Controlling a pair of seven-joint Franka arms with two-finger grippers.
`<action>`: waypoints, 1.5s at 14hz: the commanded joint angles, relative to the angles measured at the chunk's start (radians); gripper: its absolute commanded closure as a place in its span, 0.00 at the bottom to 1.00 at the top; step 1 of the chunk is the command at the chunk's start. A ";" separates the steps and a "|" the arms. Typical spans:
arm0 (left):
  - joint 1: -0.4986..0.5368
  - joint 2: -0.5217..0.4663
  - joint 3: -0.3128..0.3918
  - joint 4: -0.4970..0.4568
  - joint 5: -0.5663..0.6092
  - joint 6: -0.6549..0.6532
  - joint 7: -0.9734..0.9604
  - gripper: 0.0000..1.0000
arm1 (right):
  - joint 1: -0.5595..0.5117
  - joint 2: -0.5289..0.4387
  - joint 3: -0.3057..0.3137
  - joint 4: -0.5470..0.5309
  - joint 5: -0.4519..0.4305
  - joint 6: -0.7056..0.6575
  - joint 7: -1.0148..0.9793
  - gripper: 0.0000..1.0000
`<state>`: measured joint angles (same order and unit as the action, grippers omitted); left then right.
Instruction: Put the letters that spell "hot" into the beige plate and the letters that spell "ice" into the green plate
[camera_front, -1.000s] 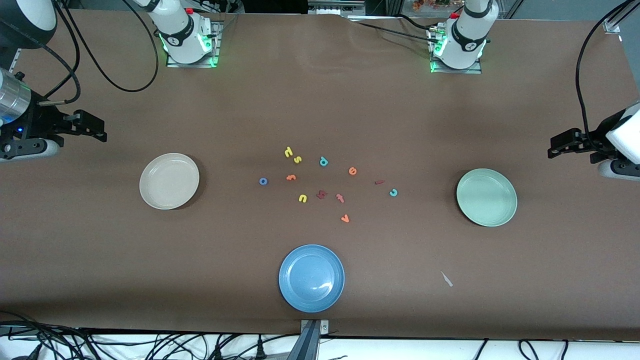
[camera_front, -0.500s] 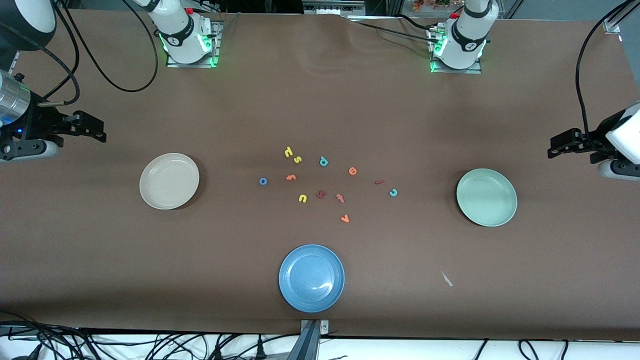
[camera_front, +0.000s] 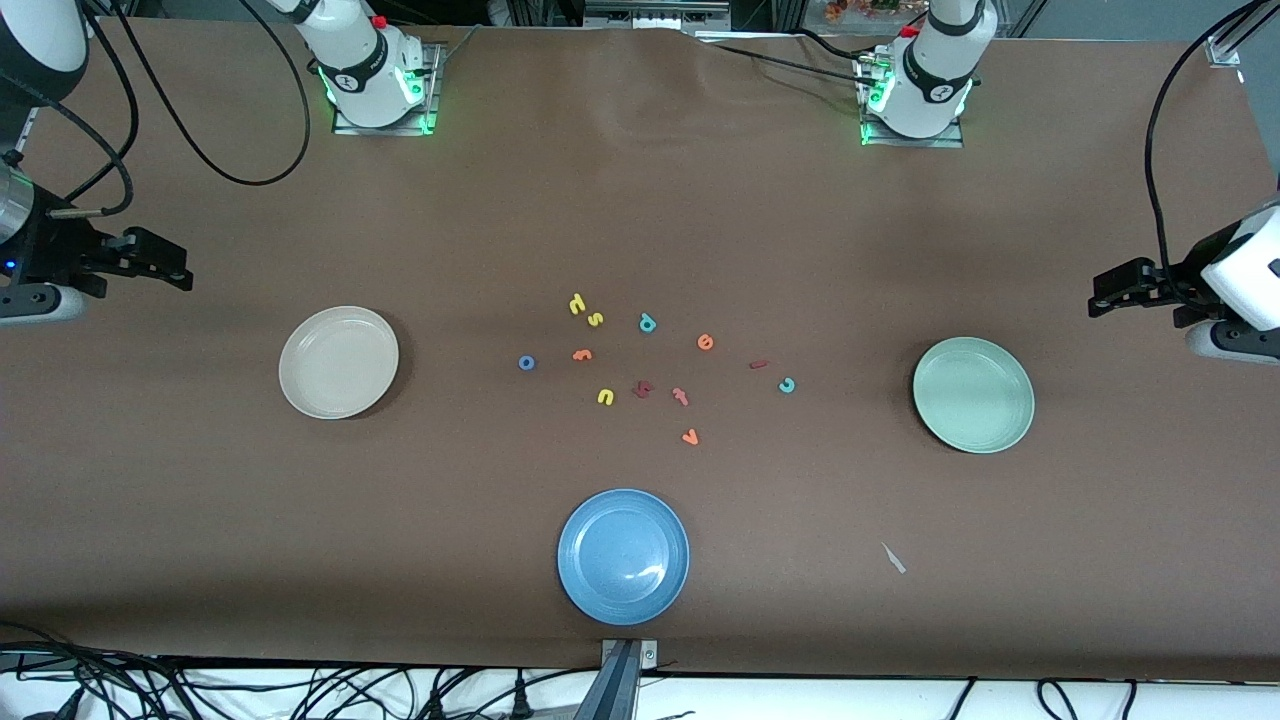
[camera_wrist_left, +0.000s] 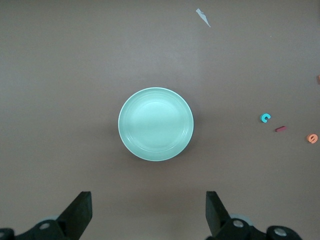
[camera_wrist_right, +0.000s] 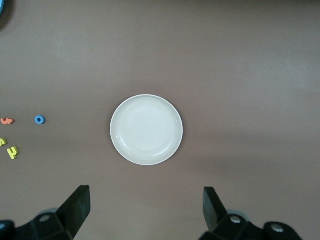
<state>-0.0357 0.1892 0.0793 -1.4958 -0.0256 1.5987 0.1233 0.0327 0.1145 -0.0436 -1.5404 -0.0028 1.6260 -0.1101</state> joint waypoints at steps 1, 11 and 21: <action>-0.026 0.029 -0.018 0.005 -0.058 0.001 -0.156 0.00 | -0.008 -0.010 -0.006 0.005 0.010 -0.017 -0.003 0.00; -0.164 0.326 -0.127 0.002 -0.070 0.213 -0.812 0.01 | 0.082 0.010 0.005 0.009 0.004 -0.103 -0.074 0.00; -0.312 0.472 -0.127 -0.116 -0.093 0.509 -0.947 0.06 | 0.150 0.115 0.105 0.000 0.098 0.054 0.191 0.00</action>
<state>-0.3132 0.6400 -0.0594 -1.6026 -0.0838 2.0819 -0.8254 0.1687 0.1960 0.0055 -1.5429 0.0860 1.6456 -0.0270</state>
